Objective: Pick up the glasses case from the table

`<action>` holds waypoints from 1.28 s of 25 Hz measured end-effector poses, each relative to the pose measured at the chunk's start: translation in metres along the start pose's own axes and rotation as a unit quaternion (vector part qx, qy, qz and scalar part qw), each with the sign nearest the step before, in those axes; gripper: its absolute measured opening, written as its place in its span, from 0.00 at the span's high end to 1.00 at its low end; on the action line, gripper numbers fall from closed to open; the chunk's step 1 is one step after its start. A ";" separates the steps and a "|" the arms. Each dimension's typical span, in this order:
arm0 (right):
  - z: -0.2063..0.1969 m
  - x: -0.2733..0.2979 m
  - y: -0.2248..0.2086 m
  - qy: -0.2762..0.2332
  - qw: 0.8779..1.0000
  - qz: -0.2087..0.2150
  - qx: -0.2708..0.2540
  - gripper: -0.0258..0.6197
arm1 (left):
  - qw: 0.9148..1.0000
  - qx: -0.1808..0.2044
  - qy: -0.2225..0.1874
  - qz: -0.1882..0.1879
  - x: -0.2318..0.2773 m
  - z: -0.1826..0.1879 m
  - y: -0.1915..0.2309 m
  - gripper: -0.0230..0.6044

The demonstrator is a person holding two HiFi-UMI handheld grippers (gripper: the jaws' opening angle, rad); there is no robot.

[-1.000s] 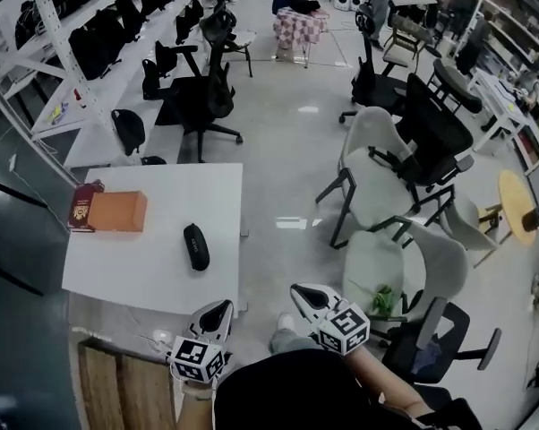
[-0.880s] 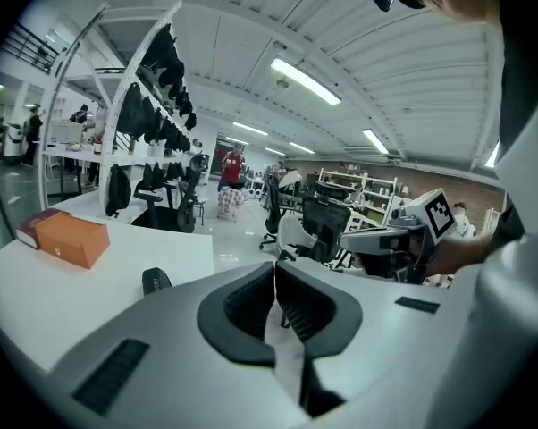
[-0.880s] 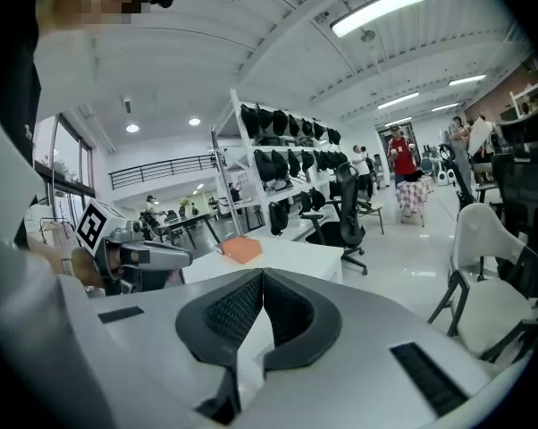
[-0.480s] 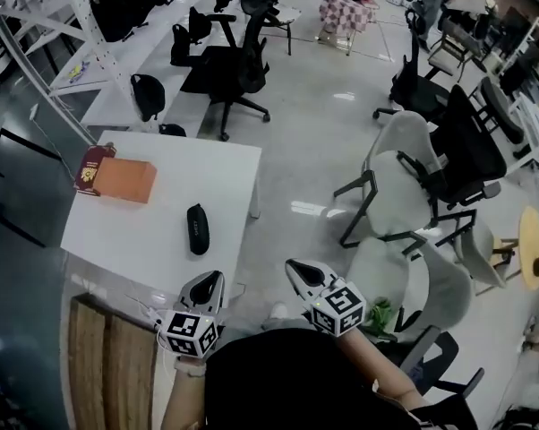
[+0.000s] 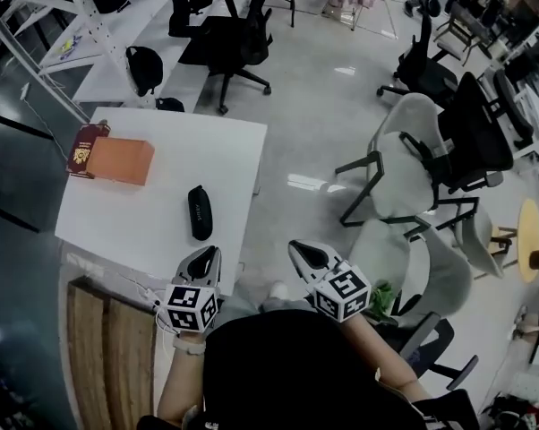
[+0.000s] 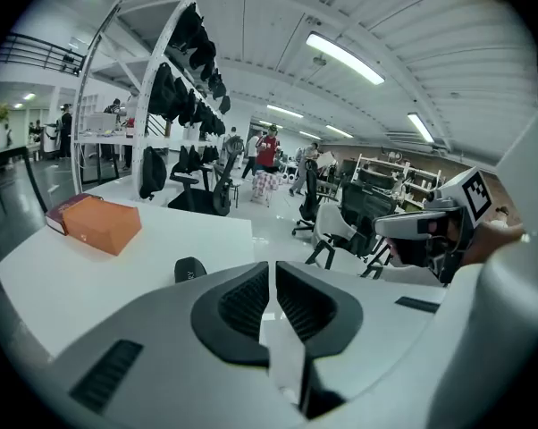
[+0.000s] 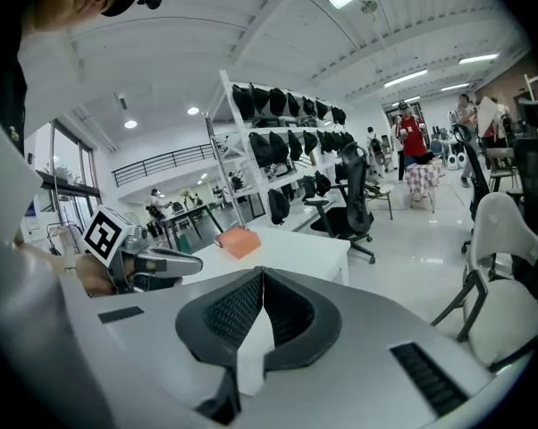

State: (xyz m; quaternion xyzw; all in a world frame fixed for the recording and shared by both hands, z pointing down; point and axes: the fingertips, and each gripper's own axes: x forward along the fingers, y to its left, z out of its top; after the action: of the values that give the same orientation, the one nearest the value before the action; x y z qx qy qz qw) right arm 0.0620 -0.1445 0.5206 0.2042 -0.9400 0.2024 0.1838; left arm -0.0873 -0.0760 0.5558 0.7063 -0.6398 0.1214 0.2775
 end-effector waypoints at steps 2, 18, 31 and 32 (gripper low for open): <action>0.002 0.007 -0.001 0.002 1.000 -0.012 0.003 0.91 | 1.000 -0.004 0.007 0.001 0.009 -0.001 0.015 0.93; -0.010 0.033 -0.025 0.027 0.984 -0.161 0.064 0.91 | 0.990 -0.006 0.142 -0.008 0.114 -0.056 0.128 0.53; -0.028 0.009 -0.031 0.042 0.963 -0.249 0.099 0.91 | 0.983 0.002 0.181 0.029 0.167 -0.080 0.167 0.39; -0.029 0.008 -0.031 0.044 0.962 -0.252 0.100 0.91 | 0.983 0.006 0.179 0.027 0.169 -0.080 0.166 0.38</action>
State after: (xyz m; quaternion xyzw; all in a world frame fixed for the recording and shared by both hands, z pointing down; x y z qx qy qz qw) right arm 0.0767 -0.1593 0.5580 0.4426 -0.8242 0.2513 0.2484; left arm -0.2085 -0.1786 0.7495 0.6569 -0.5980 0.2574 0.3803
